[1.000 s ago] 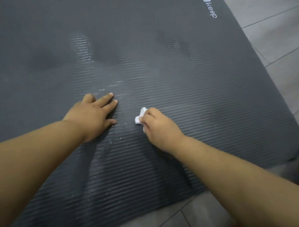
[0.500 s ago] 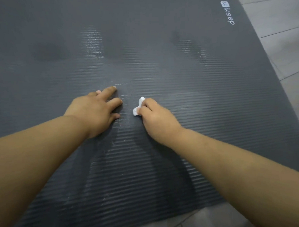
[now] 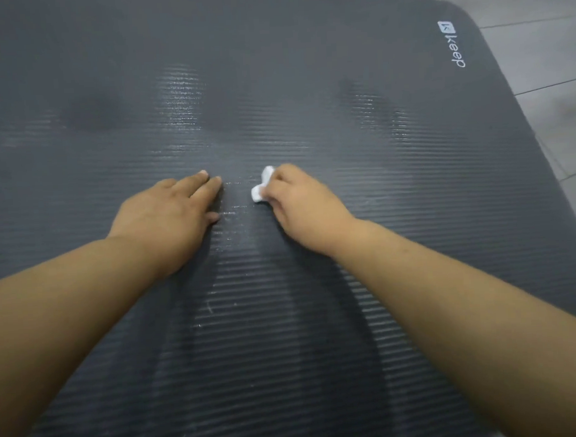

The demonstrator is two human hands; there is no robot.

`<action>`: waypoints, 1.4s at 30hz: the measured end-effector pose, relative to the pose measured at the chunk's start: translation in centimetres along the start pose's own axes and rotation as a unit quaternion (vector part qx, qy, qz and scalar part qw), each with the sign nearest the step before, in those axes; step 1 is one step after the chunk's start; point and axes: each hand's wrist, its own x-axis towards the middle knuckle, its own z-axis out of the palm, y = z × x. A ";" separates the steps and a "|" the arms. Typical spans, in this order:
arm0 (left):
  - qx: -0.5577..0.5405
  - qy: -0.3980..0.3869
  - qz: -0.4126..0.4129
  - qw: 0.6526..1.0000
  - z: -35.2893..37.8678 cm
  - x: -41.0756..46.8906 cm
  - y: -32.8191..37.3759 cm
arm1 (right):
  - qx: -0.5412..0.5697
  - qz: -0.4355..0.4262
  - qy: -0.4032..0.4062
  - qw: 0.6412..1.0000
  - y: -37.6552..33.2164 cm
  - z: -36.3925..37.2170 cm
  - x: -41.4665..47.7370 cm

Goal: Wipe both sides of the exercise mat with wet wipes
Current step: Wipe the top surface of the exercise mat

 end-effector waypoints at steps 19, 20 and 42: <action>-0.125 0.106 0.028 0.986 0.9 1.1 1.4 | -0.041 0.062 0.089 0.993 7.3 -4.3 0.6; -0.135 0.101 0.036 0.985 0.8 1.2 1.9 | -0.069 0.149 0.136 0.977 10.0 -5.9 -0.7; -0.009 -0.019 -0.005 1.000 1.7 1.7 6.2 | -0.051 0.360 0.252 0.897 13.9 -7.5 -5.0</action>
